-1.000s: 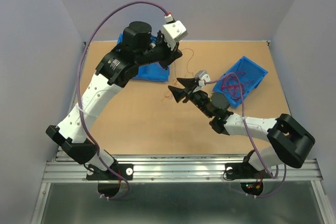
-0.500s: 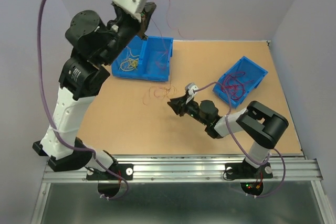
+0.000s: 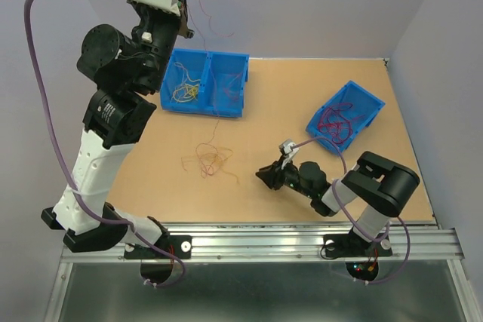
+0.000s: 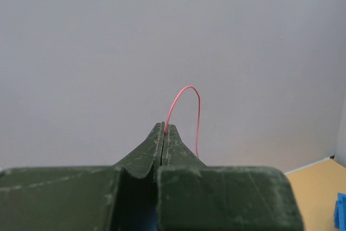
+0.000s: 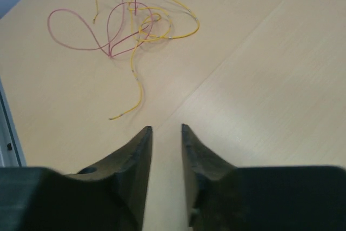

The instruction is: Untangle the cables

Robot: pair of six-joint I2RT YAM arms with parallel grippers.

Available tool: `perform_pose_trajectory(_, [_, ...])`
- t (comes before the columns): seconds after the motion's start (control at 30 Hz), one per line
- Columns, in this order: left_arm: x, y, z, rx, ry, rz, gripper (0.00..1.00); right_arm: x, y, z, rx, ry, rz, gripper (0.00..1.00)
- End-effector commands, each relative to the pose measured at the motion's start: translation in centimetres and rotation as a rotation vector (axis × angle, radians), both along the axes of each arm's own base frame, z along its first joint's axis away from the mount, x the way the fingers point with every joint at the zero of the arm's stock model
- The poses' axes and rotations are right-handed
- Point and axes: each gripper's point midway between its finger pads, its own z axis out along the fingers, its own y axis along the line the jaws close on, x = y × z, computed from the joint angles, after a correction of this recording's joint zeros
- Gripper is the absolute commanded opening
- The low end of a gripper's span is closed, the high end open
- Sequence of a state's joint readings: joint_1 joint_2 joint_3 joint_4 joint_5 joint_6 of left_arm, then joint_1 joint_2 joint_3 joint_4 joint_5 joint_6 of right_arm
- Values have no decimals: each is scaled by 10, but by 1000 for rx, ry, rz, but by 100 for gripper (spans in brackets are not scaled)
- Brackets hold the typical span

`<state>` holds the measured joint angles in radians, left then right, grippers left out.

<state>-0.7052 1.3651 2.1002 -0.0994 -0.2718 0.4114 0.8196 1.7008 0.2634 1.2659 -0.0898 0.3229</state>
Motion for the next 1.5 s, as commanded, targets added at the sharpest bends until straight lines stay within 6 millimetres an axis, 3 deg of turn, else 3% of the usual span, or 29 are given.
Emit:
perform_pose_trajectory(0.0, [-8,10,18,-54,-61,16,0,-6,4,94,275,-236,34,61])
perform_pose_trajectory(0.1, [-14,1,17,-52,-58,-51,0,-6,14,113,288,-301,81,85])
perform_pose_trajectory(0.2, [-24,-6,18,-59,-59,-128,0,-5,26,129,288,-365,128,91])
perform_pose_trajectory(0.3, [-34,-12,20,-80,-51,-197,0,11,38,156,322,-419,106,92])
perform_pose_trajectory(0.33, [-36,-13,21,-83,-50,-211,0,17,46,174,350,-453,110,92])
perform_pose_trajectory(0.4, [-40,-16,22,-88,-44,-240,0,25,57,178,352,-449,118,92])
perform_pose_trajectory(0.43, [-42,-15,23,-93,-45,-242,0,33,66,192,373,-467,116,92])
perform_pose_trajectory(0.6, [-47,-14,26,-103,-51,-260,0,61,100,188,376,-436,129,92])
perform_pose_trajectory(0.77, [-49,-8,29,-110,-57,-244,0,84,135,184,366,-419,169,78])
perform_pose_trajectory(0.8, [-48,-6,28,-114,-53,-231,0,82,141,192,382,-428,205,71])
perform_pose_trajectory(0.87, [-43,-1,24,-110,-49,-190,0,80,144,194,397,-415,221,42])
perform_pose_trajectory(0.9, [-36,-3,16,-99,-29,-173,0,79,144,196,402,-415,223,17])
perform_pose_trajectory(0.97, [-28,-4,5,-66,-20,-141,0,76,139,210,419,-429,222,3])
perform_pose_trajectory(1.13, [24,-7,-43,29,74,0,0,67,126,233,393,-424,203,1])
perform_pose_trajectory(1.17, [46,-11,-61,64,110,-27,0,66,121,242,384,-418,197,1])
perform_pose_trajectory(1.27, [78,-20,-92,123,183,-112,0,57,118,253,375,-406,217,1])
perform_pose_trajectory(1.3, [99,-22,-114,144,244,-131,0,53,114,271,390,-419,220,1])
perform_pose_trajectory(1.33, [107,-25,-126,159,273,-152,0,53,113,276,384,-409,216,1])
perform_pose_trajectory(1.37, [114,-27,-137,177,299,-174,0,57,115,265,327,-338,206,1])
perform_pose_trajectory(1.4, [125,-32,-160,197,351,-215,0,64,113,285,330,-333,170,0])
perform_pose_trajectory(1.43, [127,-34,-170,202,373,-232,0,67,114,288,305,-303,154,1])
perform_pose_trajectory(1.47, [126,-40,-178,213,378,-278,0,73,114,270,228,-216,131,0])
